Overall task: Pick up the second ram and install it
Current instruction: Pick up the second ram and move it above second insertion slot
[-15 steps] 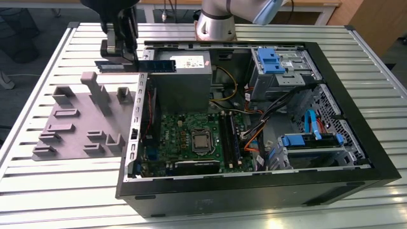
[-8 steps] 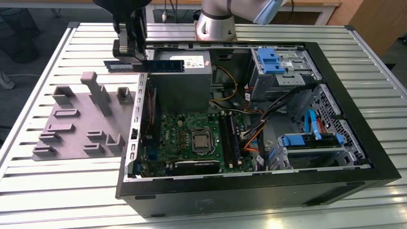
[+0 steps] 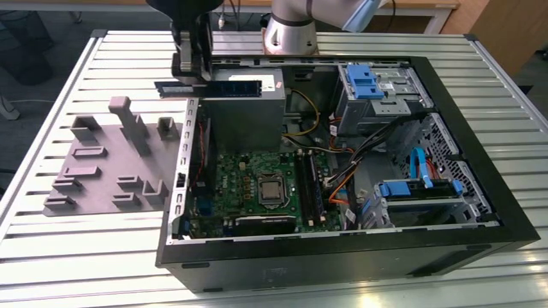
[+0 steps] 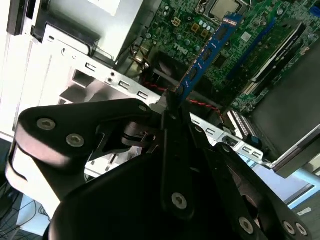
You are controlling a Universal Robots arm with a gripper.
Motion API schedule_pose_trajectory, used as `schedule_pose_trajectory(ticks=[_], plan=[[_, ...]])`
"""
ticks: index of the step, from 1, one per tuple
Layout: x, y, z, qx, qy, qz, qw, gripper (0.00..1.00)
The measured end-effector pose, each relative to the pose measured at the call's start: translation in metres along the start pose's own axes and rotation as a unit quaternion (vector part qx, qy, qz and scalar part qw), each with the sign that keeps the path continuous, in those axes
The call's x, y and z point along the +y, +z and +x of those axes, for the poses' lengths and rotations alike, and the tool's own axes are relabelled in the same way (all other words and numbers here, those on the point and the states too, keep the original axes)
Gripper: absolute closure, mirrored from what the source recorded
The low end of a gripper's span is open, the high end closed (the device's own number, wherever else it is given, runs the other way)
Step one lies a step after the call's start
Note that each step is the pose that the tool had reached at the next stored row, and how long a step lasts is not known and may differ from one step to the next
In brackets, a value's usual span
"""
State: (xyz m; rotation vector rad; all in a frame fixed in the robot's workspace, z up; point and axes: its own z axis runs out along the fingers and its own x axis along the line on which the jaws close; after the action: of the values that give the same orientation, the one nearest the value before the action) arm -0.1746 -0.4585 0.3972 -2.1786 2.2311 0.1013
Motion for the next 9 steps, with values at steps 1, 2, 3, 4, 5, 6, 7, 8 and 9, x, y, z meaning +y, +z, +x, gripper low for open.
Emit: schedule_pose_trajectory(ticks=[1,2,3,4,5,6,7,8,9], plan=[[-0.0022,-0.0001,-0.0001,0.0000,0.000,0.0000,1.0000,0.86],[-0.0045,-0.0001,-0.0001,0.0000,0.000,0.0000,1.0000,0.86],[-0.0067,-0.0002,-0.0002,0.0000,0.000,0.0000,1.0000,0.86],[-0.0087,-0.0002,-0.0002,0.0000,0.000,0.0000,1.0000,0.86],[-0.0109,-0.0003,-0.0003,0.0000,0.000,0.0000,1.0000,0.86],[-0.0130,-0.0003,-0.0003,0.0000,0.000,0.0000,1.0000,0.86],[-0.0153,-0.0004,-0.0004,0.0000,0.000,0.0000,1.0000,0.86],[-0.0174,-0.0004,-0.0004,0.0000,0.000,0.0000,1.0000,0.86],[-0.0196,-0.0005,-0.0005,0.0000,0.000,0.0000,1.0000,0.86]])
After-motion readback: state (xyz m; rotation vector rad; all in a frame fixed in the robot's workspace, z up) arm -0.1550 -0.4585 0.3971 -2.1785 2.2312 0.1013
